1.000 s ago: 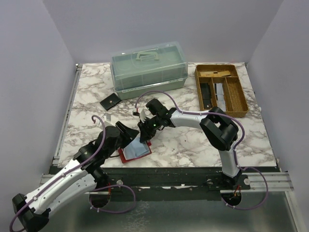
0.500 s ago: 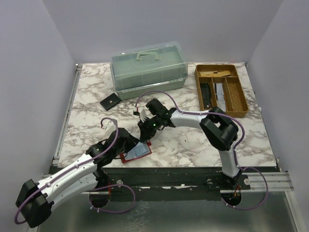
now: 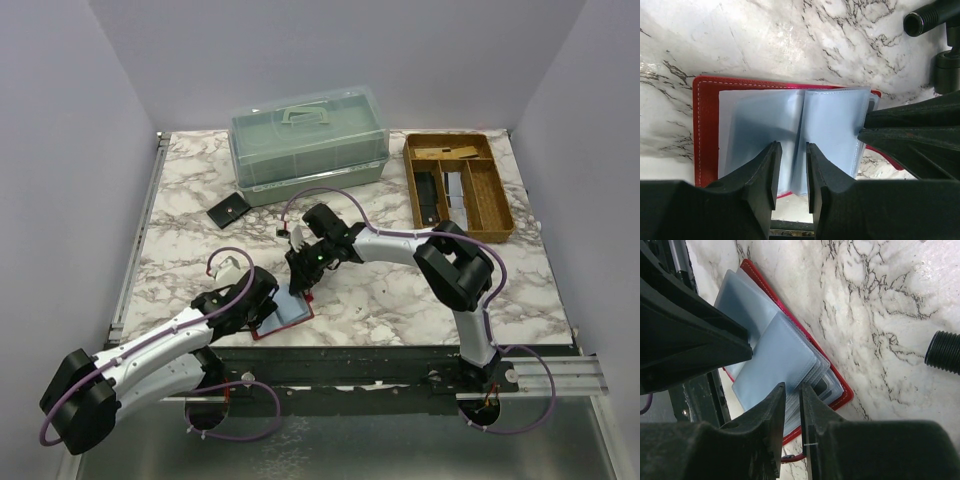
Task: Take the credit cards out of the card holder
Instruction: Remove the credit card from the card holder.
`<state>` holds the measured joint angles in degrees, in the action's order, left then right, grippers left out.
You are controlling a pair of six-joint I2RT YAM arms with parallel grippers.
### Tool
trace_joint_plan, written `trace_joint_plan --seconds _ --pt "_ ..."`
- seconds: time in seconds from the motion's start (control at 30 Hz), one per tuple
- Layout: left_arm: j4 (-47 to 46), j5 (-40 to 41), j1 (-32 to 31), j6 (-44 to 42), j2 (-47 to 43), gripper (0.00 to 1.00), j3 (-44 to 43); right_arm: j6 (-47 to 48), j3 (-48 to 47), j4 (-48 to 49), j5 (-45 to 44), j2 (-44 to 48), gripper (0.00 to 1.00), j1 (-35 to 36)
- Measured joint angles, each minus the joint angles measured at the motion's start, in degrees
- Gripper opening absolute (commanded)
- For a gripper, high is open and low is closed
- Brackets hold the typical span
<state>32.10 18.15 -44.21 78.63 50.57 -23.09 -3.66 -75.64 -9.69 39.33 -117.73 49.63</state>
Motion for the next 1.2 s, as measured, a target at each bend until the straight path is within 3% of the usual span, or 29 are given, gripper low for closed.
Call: trace_joint_plan --seconds 0.33,0.6,0.9,1.0,1.2 --pt "-2.71 0.81 0.09 0.66 -1.42 0.29 3.08 0.04 0.68 0.20 -0.50 0.66 0.20 -0.61" --pt "-6.56 1.25 1.03 -0.15 2.43 0.29 2.64 1.14 1.29 0.13 -4.15 1.68 0.17 -0.61" --pt "-10.73 0.59 2.21 -2.45 4.50 0.31 2.27 3.91 1.81 -0.96 -6.91 1.90 0.19 -0.68" --pt "-11.23 0.44 2.32 -2.47 1.77 0.34 3.69 4.39 1.81 -1.01 -6.91 1.90 0.20 -0.46" --pt "-8.85 -0.33 2.58 -0.55 -6.73 0.52 7.26 5.40 1.79 -1.22 -6.93 1.90 0.29 0.79"
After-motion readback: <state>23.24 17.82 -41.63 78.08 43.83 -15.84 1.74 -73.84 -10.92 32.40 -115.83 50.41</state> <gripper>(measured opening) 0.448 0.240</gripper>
